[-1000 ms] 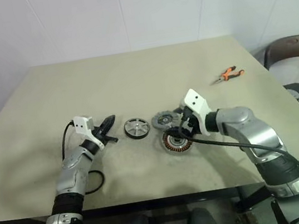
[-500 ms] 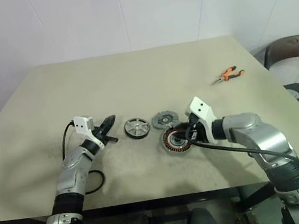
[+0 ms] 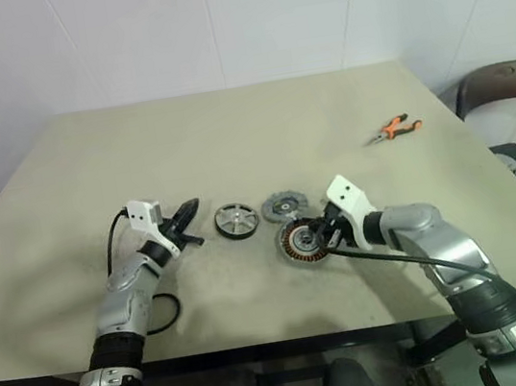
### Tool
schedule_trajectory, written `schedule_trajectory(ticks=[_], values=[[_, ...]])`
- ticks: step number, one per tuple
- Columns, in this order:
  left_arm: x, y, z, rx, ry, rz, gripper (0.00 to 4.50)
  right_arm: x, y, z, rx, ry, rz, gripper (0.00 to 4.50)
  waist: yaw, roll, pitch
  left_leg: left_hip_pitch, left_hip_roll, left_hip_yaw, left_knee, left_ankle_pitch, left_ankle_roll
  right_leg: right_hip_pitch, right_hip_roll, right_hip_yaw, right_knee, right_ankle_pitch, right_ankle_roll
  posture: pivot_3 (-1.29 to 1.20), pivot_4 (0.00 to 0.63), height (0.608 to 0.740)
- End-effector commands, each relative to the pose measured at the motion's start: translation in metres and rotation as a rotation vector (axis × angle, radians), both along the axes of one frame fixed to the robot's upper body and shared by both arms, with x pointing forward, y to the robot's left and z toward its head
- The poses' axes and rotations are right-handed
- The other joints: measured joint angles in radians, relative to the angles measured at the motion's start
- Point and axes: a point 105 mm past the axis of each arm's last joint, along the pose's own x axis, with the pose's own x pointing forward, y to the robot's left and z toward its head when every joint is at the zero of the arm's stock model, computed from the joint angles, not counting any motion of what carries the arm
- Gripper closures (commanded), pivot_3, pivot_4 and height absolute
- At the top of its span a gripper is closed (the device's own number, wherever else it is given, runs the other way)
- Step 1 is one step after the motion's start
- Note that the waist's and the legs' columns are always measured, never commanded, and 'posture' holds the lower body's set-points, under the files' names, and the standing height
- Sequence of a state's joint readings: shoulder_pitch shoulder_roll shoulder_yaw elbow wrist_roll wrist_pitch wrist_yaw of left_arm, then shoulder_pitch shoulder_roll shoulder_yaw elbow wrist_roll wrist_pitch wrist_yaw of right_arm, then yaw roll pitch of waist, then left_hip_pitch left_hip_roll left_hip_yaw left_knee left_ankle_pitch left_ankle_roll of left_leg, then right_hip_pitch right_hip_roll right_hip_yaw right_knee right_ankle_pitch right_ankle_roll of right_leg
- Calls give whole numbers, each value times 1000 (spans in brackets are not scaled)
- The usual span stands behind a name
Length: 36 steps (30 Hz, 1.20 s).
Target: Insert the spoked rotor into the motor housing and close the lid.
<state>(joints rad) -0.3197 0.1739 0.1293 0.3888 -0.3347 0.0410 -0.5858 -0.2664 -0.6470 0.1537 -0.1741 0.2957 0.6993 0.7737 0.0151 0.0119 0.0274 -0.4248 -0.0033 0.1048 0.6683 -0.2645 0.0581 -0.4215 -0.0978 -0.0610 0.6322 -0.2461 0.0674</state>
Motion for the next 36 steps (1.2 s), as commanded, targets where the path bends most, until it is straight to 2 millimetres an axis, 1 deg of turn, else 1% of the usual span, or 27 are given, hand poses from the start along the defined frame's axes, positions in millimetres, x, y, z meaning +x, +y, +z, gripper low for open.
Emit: schedule_trajectory(ticks=[1, 12, 19, 26, 30, 36], values=[[1, -2, 14, 19, -53, -15, 4500, -1, 8, 7, 11, -35, 27, 4455, 0, 0, 0, 0, 0, 0, 0, 0, 0, 0, 0, 0, 0, 0, 0, 0, 0, 740], [1, -4, 13, 19, -51, -14, 4500, -9, 16, 7, 12, -6, 98, 4455, 0, 0, 0, 0, 0, 0, 0, 0, 0, 0, 0, 0, 0, 0, 0, 0, 0, 740], [1, -2, 12, 20, -51, -10, 4500, -8, -1, 3, -30, 14, 84, 4455, 0, 0, 0, 0, 0, 0, 0, 0, 0, 1, 0, 0, 0, 0, 0, 0, 0, 740], [1, -2, 10, 21, -48, -14, 4500, -12, -2, -2, -36, 25, 86, 4455, 1, 0, 0, 0, 0, 0, 1, 0, 0, 1, 0, 0, 0, 0, 1, 0, 0, 740], [2, 0, 2, 23, -37, -12, 4500, -11, 0, -3, -22, 16, 68, 4455, 1, 0, -1, 1, 0, 0, 1, 0, 0, 1, 0, 0, 0, 0, 1, 0, 0, 740], [2, 1, -2, 29, -35, -19, 4500, -3, -2, -1, -3, -8, 14, 4455, 0, -1, -1, 2, 0, 0, 1, 0, 0, 2, 0, 0, 0, 1, 0, 0, 0, 740]])
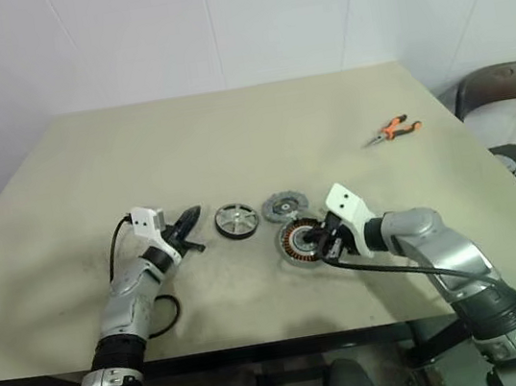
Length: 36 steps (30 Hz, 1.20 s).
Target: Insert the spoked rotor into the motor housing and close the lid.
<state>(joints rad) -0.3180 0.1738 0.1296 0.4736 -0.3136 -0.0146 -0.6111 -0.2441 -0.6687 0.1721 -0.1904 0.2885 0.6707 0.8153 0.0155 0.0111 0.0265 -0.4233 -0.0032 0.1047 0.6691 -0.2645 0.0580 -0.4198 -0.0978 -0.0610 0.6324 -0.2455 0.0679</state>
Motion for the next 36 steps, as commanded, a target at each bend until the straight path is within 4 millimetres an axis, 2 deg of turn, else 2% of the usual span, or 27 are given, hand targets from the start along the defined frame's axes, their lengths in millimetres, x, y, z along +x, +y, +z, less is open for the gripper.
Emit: schedule_trajectory(ticks=[1, 4, 6, 10, 17, 21, 24, 29, 31, 33, 36], values=[[5, -2, 15, 12, -64, -17, 4500, 8, -4, 4, 26, -19, -59, 4455, 0, 0, 0, 0, 0, 0, 0, 0, 0, 0, 0, 0, 0, 0, 0, 0, 0, 740], [5, -3, 16, 11, -67, -18, 4500, 16, 1, 18, 172, 14, -122, 4455, -1, 0, 0, 0, 0, 0, 0, 0, 0, 0, 0, 0, 0, 0, 0, 0, 0, 740], [5, -3, 17, 10, -68, -18, 4500, 13, 6, 24, 224, 43, -111, 4455, -1, 0, 0, 0, 0, 0, 0, 0, 0, 0, 0, 0, 0, 2, 1, 0, 0, 740], [4, -3, 18, 10, -67, -18, 4500, 5, 14, 23, 227, 65, -72, 4455, 0, 0, 0, 0, 0, 0, 0, 0, 0, -1, 0, 0, 0, 2, 1, 0, 0, 740], [4, -2, 18, 12, -65, -14, 4500, 6, 21, 21, 209, 53, -64, 4455, -1, 0, 0, -1, 0, 0, 0, 0, 0, -2, 0, 0, 0, 2, 1, 0, 0, 740], [4, -1, 17, 14, -61, -14, 4500, -2, 32, 20, 226, 76, -10, 4455, -1, 0, 0, -1, 0, 0, 0, 0, 0, -2, 0, 0, 0, 2, 1, 0, 0, 740], [4, -1, 15, 15, -58, -13, 4500, -8, 37, 12, 212, 103, 22, 4455, -1, 0, 0, -1, 0, 0, 0, 0, 0, -2, 0, 0, 0, 2, 1, 0, 0, 740], [4, -1, 13, 15, -57, -12, 4500, -7, 24, -19, 78, 129, 8, 4455, -1, 0, 0, -1, 0, 0, 0, 0, 0, -1, 0, 0, 0, 2, 1, 0, 0, 740], [3, -1, 13, 16, -58, -11, 4500, -7, 22, -22, 81, 135, -3, 4455, -1, 0, -1, 0, 0, 0, 0, 0, 0, -1, 0, 0, 0, 2, 1, 0, 0, 740], [3, 0, 13, 19, -59, -8, 4500, -4, 21, -19, 111, 133, -17, 4455, 0, 0, -1, 1, 0, 0, 0, 0, 0, -1, 0, 0, 0, 2, 0, 0, 0, 740], [3, -1, 14, 22, -61, -6, 4500, 4, 24, 8, 285, 157, -49, 4455, 0, -1, -1, 3, 0, 0, 0, 0, 0, 0, 0, 0, 0, 2, 0, 0, 0, 740]])
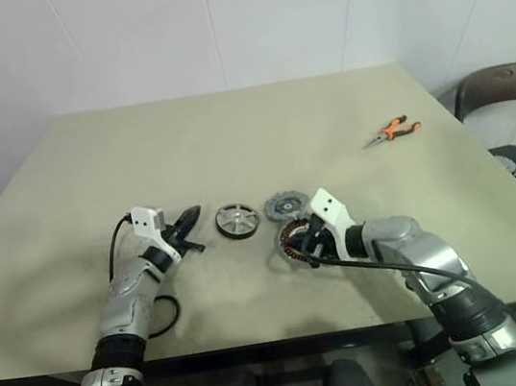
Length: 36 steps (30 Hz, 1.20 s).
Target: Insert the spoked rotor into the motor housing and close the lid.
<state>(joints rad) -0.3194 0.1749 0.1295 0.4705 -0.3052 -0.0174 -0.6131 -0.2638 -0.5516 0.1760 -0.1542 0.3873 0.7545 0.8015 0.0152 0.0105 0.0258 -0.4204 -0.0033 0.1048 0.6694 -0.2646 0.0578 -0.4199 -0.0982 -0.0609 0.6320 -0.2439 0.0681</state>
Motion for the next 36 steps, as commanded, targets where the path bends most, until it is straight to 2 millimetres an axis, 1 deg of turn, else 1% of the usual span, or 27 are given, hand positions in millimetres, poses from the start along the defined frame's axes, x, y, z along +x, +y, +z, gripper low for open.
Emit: schedule_trajectory(ticks=[1, 5, 7, 9, 12, 16, 19, 21, 25, 30, 32, 34, 36], values=[[2, -1, 13, 12, -54, -3, 4500, 8, -6, 21, 142, 51, -60, 4455, 0, 0, 0, 0, 0, 0, 0, 0, 0, 1, 0, 0, 0, 0, 0, 0, 0, 740], [2, -2, 14, 13, -52, -4, 4500, 8, -8, 44, 280, 101, -65, 4455, 0, 0, 0, -2, 0, 0, 0, 0, 0, 1, 0, 0, 0, 1, 1, 0, 0, 740], [2, -2, 15, 14, -52, -5, 4500, 6, -10, 47, 291, 111, -67, 4455, 0, 0, 0, -2, 0, 0, -1, 0, 0, 0, 0, 0, 0, 1, 2, 0, 0, 740], [3, -2, 16, 13, -53, -5, 4500, 4, -11, 40, 242, 112, -68, 4455, 0, 0, 0, -2, 0, 0, -2, 0, 0, -1, 0, 0, 0, 1, 2, 0, 0, 740], [3, 0, 19, 14, -56, -6, 4500, 2, -13, 21, 126, 92, -79, 4455, -1, 1, 0, -2, 0, 0, -2, 0, 0, -1, 0, 0, 0, 1, 1, 0, 0, 740], [4, 3, 27, 14, -64, -7, 4500, -3, -13, 0, 13, 73, -54, 4455, -2, 1, 0, -3, 0, 0, -2, 0, 0, -1, 0, 0, 0, 0, 0, 0, 0, 740], [4, 4, 28, 15, -62, -7, 4500, -6, -12, -7, -21, 60, -35, 4455, -2, 1, 0, -2, 0, 0, -2, 0, 0, 0, 0, 0, 0, 0, 0, 0, 0, 740], [4, 5, 28, 17, -61, -7, 4500, -5, -11, -7, -14, 53, -43, 4455, -2, 1, 0, -1, 0, 0, -2, 0, 0, 0, 0, 0, 0, 0, 0, 0, 0, 740], [4, 7, 28, 19, -58, -5, 4500, 1, -14, 5, 70, 66, -84, 4455, -1, 1, 0, 0, 0, 0, -1, 0, 0, 1, 0, 0, 0, 0, 0, 0, 0, 740], [3, 9, 26, 19, -54, -4, 4500, 21, -20, 38, 322, 114, -202, 4455, -2, 1, 0, -1, 1, 0, -2, 0, 0, 1, 0, 0, 0, 0, 0, 0, 0, 740], [2, 10, 26, 18, -54, -4, 4500, 25, -20, 48, 373, 121, -215, 4455, -2, 1, 0, -1, 1, 0, -2, 0, 0, 1, 0, 0, 1, 0, 0, 0, 0, 740], [2, 9, 26, 16, -54, -4, 4500, 23, -18, 45, 345, 122, -202, 4455, -1, 1, 0, -1, 1, 0, -2, 0, 0, 0, 0, 0, 1, 0, 0, 0, 0, 740], [2, 7, 26, 15, -56, -5, 4500, 17, -14, 36, 276, 122, -173, 4455, -1, 1, 0, -1, 1, 0, -3, 0, 0, 0, 0, 0, 0, 0, 0, 0, 0, 740]])
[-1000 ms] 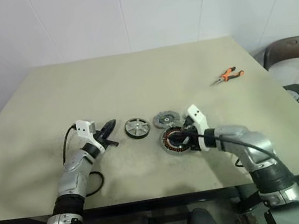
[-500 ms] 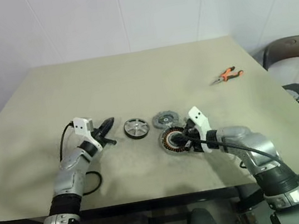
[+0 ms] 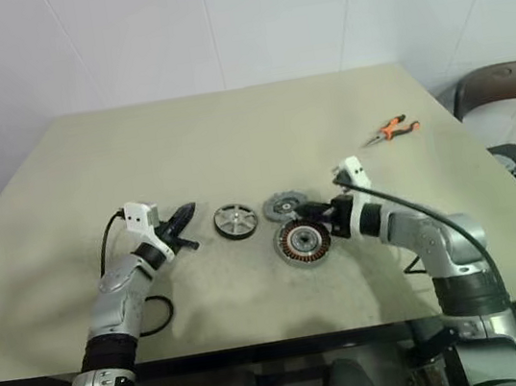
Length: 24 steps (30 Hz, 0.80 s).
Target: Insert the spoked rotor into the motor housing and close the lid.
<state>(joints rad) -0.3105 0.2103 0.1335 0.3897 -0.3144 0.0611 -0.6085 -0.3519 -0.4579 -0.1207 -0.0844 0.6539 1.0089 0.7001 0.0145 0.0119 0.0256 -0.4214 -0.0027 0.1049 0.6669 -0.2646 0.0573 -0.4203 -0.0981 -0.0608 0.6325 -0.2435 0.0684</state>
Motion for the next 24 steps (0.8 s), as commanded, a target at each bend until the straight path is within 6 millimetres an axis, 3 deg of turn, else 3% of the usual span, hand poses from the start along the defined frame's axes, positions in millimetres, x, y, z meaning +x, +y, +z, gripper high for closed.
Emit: schedule_trajectory(ticks=[1, 6, 11, 13, 17, 20, 22, 24], values=[[2, -2, 17, -8, -59, -4, 4500, -12, 10, -11, -93, -11, 74, 4455, 0, 0, 0, -1, 0, 0, 0, 0, 0, -1, 0, 0, 0, 0, 0, 0, 0, 740], [2, -2, 20, -11, -61, -1, 4500, -27, 13, -36, -243, -18, 156, 4455, -2, 1, 0, -4, 0, 0, 0, 0, 0, -4, 0, 0, 0, 0, 0, 0, 0, 740], [2, 7, 19, -10, -52, 6, 4500, -33, 11, -46, -308, -37, 193, 4455, -1, 0, -1, -2, 0, 0, 1, 0, 0, -2, 0, 0, 0, 0, 0, 0, 0, 740], [1, 10, 17, -9, -48, 6, 4500, -28, 9, -42, -278, -35, 163, 4455, -1, 0, 0, -2, 0, 0, 1, 0, 0, -2, 0, 0, 0, 0, 0, 0, 0, 740], [-1, 6, 17, -11, -50, 2, 4500, -5, 3, -12, -50, -2, 24, 4455, -1, 0, 0, -2, 0, 0, 1, 0, 0, -1, 0, 0, 0, 0, 0, 0, 0, 740], [-1, 2, 25, -12, -61, -1, 4500, 0, 1, 2, 33, 4, -2, 4455, 0, 0, 0, -3, -1, 0, 1, 0, 0, -2, -1, 0, 0, 0, 0, 0, 0, 740], [-2, 1, 28, -13, -64, -3, 4500, 0, 2, 5, 49, 9, 2, 4455, 1, 0, 0, -4, -1, 0, 1, 0, 0, -3, -1, 0, 0, 1, 1, 0, 0, 740], [-2, 1, 30, -13, -63, -3, 4500, -6, 6, -3, -31, 2, 43, 4455, -1, 0, 0, -4, -1, 0, 0, 0, 0, -3, -1, 0, -1, 1, 1, 0, 0, 740]])
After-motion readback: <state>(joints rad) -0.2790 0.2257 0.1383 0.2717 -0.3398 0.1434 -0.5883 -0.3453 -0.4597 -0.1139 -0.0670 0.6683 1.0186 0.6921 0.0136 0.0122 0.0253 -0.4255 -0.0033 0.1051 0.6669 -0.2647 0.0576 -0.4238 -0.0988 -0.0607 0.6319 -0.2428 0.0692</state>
